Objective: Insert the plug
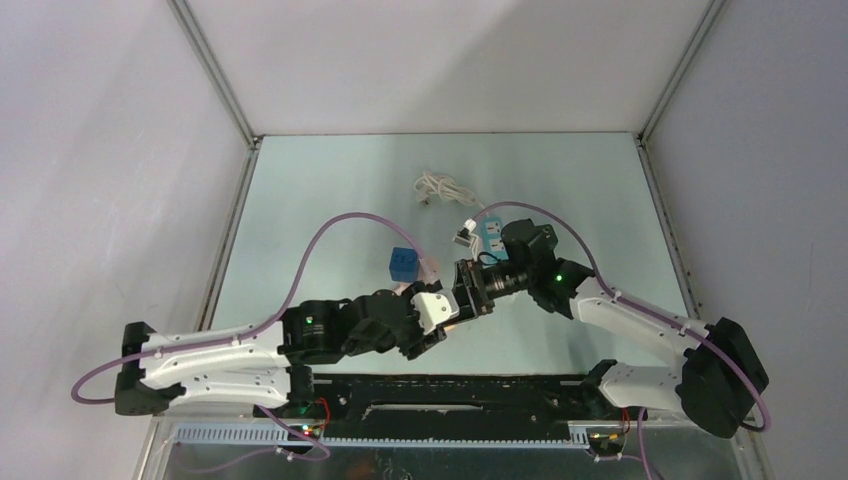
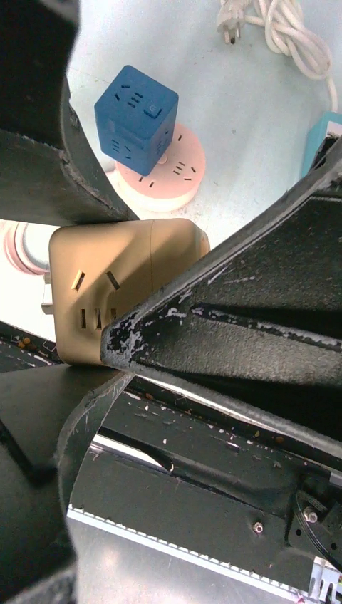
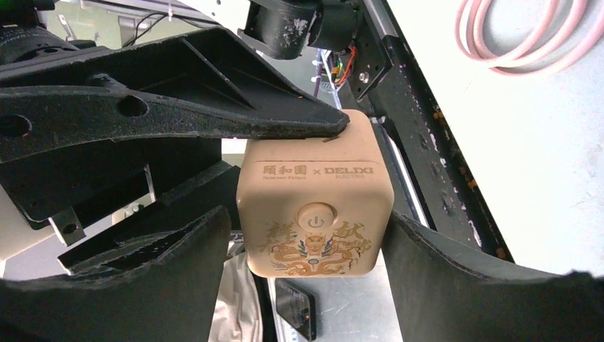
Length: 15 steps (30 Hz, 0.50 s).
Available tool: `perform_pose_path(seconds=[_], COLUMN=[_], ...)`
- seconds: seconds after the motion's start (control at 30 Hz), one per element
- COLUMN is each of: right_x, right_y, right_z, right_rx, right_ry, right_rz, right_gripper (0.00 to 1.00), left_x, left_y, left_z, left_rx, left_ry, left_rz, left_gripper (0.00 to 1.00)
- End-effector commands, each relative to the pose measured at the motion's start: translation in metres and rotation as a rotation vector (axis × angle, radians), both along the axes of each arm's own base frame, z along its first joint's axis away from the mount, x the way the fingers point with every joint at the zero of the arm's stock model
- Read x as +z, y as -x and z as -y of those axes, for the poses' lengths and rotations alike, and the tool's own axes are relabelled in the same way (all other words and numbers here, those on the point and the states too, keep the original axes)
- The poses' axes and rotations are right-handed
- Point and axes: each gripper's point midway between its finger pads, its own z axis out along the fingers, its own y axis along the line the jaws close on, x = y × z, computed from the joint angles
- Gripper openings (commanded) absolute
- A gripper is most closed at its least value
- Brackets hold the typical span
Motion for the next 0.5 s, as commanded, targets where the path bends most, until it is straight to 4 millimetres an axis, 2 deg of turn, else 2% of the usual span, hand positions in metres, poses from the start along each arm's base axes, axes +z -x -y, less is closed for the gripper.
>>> perform_pose_path(seconds=[0.0, 0.17, 0.23, 0.27, 0.3, 0.33, 0.37, 0.4, 0.47], right_x=[0.029, 0.036, 0.036, 0.034, 0.033, 0.031, 0.028, 0.026, 0.022], right_y=[-0.002, -0.001, -0.003, -0.004, -0.006, -0.007, -0.009, -0.010, -0.015], right_z=[-0.011, -0.014, -0.014, -0.014, -0.014, -0.013, -0.012, -0.011, -0.007], right_rx=[0.025, 0.016, 0.003, -0.005, -0.009, -0.019, -0.026, -0.030, -0.047], right_ry=[-0.094, -0.121, -0.124, -0.115, -0.110, -0.101, -0.089, -0.084, -0.069], right_rz=[0.057, 0.061, 0.067, 0.067, 0.072, 0.077, 0.080, 0.091, 0.112], right_gripper=[0.76, 0.63, 0.49, 0.32, 0.24, 0.15, 0.05, 0.00, 0.00], left_x=[0.039, 0.040, 0.041, 0.042, 0.042, 0.042, 0.041, 0.040, 0.037], left_y=[-0.005, -0.007, -0.006, -0.005, -0.006, -0.006, -0.006, -0.008, -0.010], left_z=[0.006, 0.005, 0.005, 0.005, 0.005, 0.005, 0.004, 0.003, 0.001], left_rx=[0.010, 0.028, 0.023, 0.023, 0.025, 0.027, 0.033, 0.041, 0.055], left_ry=[0.114, 0.130, 0.145, 0.150, 0.156, 0.159, 0.157, 0.156, 0.151], left_rz=[0.054, 0.058, 0.055, 0.054, 0.055, 0.055, 0.056, 0.058, 0.063], left_gripper=[0.10, 0.09, 0.09, 0.10, 0.11, 0.16, 0.28, 0.46, 0.80])
